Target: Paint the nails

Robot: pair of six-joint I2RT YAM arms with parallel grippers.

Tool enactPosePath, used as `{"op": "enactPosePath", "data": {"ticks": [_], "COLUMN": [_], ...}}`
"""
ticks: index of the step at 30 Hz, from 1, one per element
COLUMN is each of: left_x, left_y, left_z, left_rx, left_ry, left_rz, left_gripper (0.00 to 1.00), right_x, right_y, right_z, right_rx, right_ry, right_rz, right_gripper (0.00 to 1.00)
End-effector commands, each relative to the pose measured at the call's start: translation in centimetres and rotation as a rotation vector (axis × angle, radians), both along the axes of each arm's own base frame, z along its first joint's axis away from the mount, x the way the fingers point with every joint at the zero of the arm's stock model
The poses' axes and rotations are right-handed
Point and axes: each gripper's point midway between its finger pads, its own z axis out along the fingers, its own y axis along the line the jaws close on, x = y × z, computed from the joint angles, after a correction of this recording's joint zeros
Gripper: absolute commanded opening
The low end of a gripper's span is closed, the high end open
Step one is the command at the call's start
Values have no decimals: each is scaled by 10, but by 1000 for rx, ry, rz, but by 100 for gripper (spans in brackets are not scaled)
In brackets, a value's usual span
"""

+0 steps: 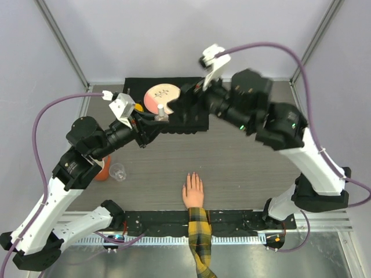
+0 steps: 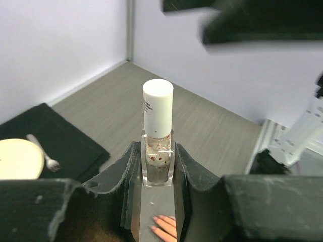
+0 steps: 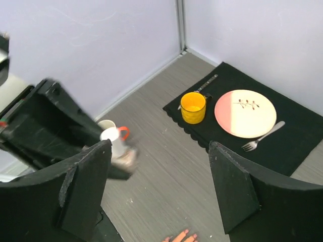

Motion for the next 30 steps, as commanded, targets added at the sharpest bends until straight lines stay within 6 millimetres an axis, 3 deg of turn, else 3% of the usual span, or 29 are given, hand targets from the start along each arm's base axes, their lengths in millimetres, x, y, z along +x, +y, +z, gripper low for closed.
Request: {"op": "enactPosePath", "data": {"ticks": [1, 3, 6, 10, 17, 24, 30], "left_x": [-33, -49, -64, -77, -93, -96, -96], "left_y": [-10, -17, -21, -24, -29, -30, -31], "left_z": [25, 28, 37, 48, 64, 63, 63], "left_rx": [-77, -107, -147, -198, -256, -250, -245], "left_ry": [14, 55, 87, 99, 112, 116, 107], "left_rz": [-159, -251, -336, -410, -523, -544, -549], "left_gripper": [0, 0, 0, 0, 0, 0, 0], "right_x": [-32, -51, -55, -73, -71, -70, -70], "right_y": [-11, -8, -11, -16, -6, 2, 5], "right_z": [29, 32, 33, 34, 28, 29, 26], "right_rx": [106, 113, 116, 139, 206, 264, 280], "right_ry": [26, 35, 29, 61, 146, 181, 213], "right_rz": [365, 533, 619, 804, 918, 963, 993], "right_gripper": [83, 82, 78, 70, 58, 63, 54]}}
